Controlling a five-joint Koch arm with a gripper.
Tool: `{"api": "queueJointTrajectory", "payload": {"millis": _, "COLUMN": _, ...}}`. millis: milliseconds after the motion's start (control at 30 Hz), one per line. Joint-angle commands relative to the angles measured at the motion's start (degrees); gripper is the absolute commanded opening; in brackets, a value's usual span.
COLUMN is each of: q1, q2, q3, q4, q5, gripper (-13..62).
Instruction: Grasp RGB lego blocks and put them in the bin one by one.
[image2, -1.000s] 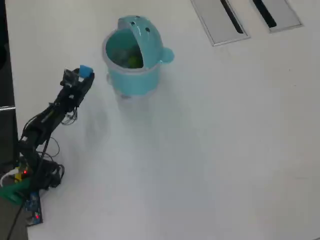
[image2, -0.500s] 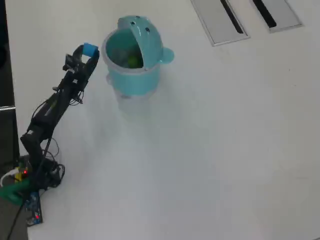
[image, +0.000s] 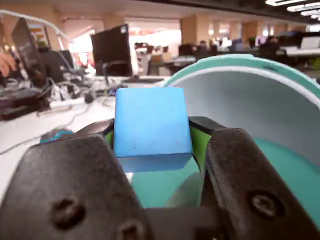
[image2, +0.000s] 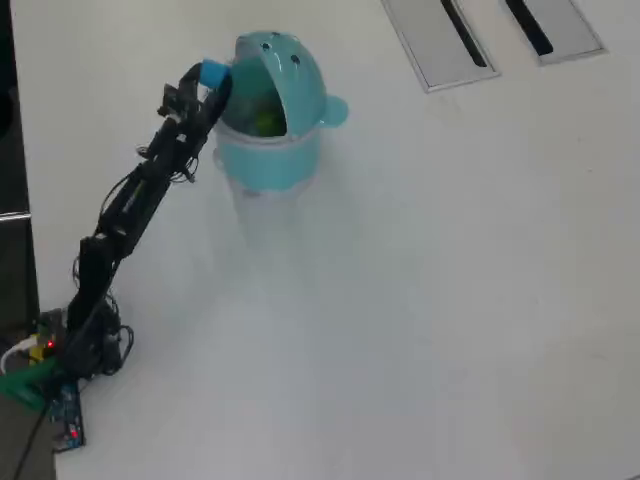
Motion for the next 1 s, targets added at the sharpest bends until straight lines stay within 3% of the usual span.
{"api": "queueJointTrajectory", "payload": {"millis": 0, "q1": 0.8, "q2": 1.1, "q3": -6.9, "q4": -0.5, "q5": 0.0, "gripper": 8.7}}
{"api": "queueJointTrajectory", "payload": {"millis": 233, "q1": 4.3, "q2": -7.9, "q3": -18.3, "q4": 0.4, "q5": 0.4, "gripper": 9.3}}
{"api": "queueJointTrajectory", "payload": {"millis": 267, "q1": 5.8, "q2": -12.8, "q3": -27.9, "q4": 7.4, "q5": 0.4, "gripper": 19.0}}
{"api": "queueJointTrajectory", "payload": {"millis": 400, "q1": 6.7, "q2": -20.7, "q3": -42.5, "q4": 15.0, "q5": -0.2, "gripper": 26.1}}
{"api": "queueJointTrajectory", "payload": {"millis": 633, "q1": 6.7, "q2": -20.8, "q3": -45.6, "q4": 18.9, "q5": -0.4, "gripper": 29.4}}
{"api": "queueJointTrajectory", "payload": {"millis": 767, "q1": 6.1, "q2": -23.2, "q3": -58.3, "q4": 32.8, "q5": 0.0, "gripper": 30.0}}
{"api": "queueJointTrajectory", "payload": {"millis": 967, "q1": 5.0, "q2": -19.5, "q3": -59.4, "q4": 44.6, "q5": 2.3, "gripper": 31.6}}
